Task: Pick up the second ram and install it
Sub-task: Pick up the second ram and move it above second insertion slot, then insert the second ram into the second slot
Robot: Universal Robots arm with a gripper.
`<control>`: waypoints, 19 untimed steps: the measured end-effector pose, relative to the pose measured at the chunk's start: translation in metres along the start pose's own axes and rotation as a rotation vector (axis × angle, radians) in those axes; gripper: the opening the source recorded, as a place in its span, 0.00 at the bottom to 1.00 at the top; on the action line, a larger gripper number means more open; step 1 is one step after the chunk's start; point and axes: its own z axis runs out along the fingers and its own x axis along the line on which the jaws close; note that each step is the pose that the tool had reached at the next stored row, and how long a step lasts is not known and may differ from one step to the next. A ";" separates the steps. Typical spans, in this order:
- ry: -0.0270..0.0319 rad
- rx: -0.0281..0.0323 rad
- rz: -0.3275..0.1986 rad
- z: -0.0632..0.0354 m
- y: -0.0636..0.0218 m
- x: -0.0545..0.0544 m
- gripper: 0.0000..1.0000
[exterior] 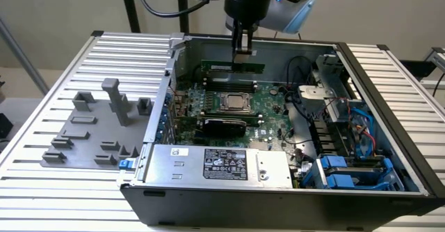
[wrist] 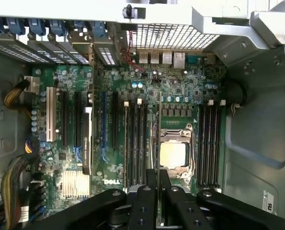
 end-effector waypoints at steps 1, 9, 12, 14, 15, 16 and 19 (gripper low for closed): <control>0.0001 0.0000 0.000 0.0018 -0.0008 0.000 0.14; 0.0001 -0.0001 0.000 0.0193 -0.0130 0.001 0.14; 0.0001 0.0000 0.000 0.0235 -0.0177 0.001 0.14; 0.0001 -0.0001 0.000 0.0235 -0.0182 0.001 0.14; 0.0001 -0.0001 0.000 0.0236 -0.0182 0.001 0.14; 0.0001 -0.0001 0.000 0.0236 -0.0182 0.001 0.14; 0.0001 -0.0001 0.000 0.0236 -0.0182 0.001 0.14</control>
